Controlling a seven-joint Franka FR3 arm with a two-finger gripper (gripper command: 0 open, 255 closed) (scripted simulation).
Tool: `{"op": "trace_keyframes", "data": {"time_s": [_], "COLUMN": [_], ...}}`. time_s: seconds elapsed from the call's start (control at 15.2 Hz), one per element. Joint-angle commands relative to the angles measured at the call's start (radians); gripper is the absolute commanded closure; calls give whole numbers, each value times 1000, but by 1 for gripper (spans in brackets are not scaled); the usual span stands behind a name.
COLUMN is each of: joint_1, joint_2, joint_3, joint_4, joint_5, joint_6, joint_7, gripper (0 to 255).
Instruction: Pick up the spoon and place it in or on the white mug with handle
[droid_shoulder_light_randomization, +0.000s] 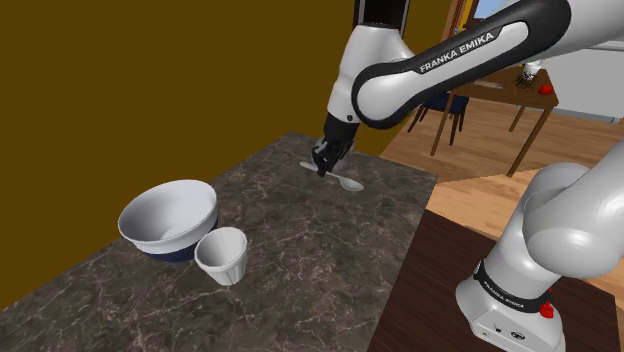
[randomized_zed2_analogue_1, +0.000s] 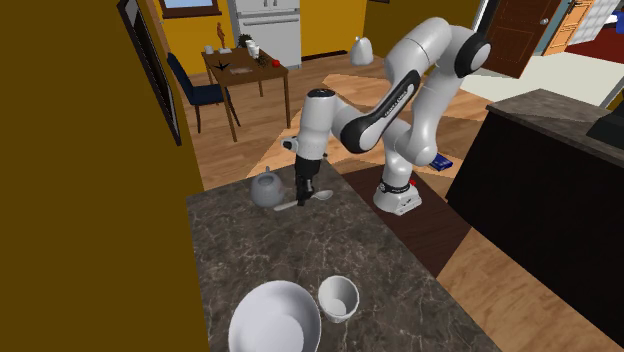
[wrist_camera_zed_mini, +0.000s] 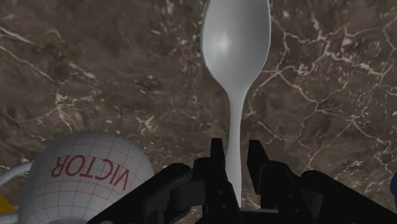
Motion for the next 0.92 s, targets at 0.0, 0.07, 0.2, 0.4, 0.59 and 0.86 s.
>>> {"op": "trace_keyframes", "data": {"time_s": [0.0,0.07,0.2,0.4,0.59,0.86], "joint_1": [-2,-2,-4,-5,-7,-9], "joint_2": [-15,-21,-33,-50,-63,-77], "joint_3": [-2,-3,-5,-7,-9,-12], "joint_4": [18,27,45,73,103,146], "joint_5": [-3,-5,-7,-11,-15,-19], "joint_6": [-33,-48,-79,-123,-167,-224], "joint_7": [2,3,5,9,13,17], "gripper": [255,255,255,255,255,255]}}
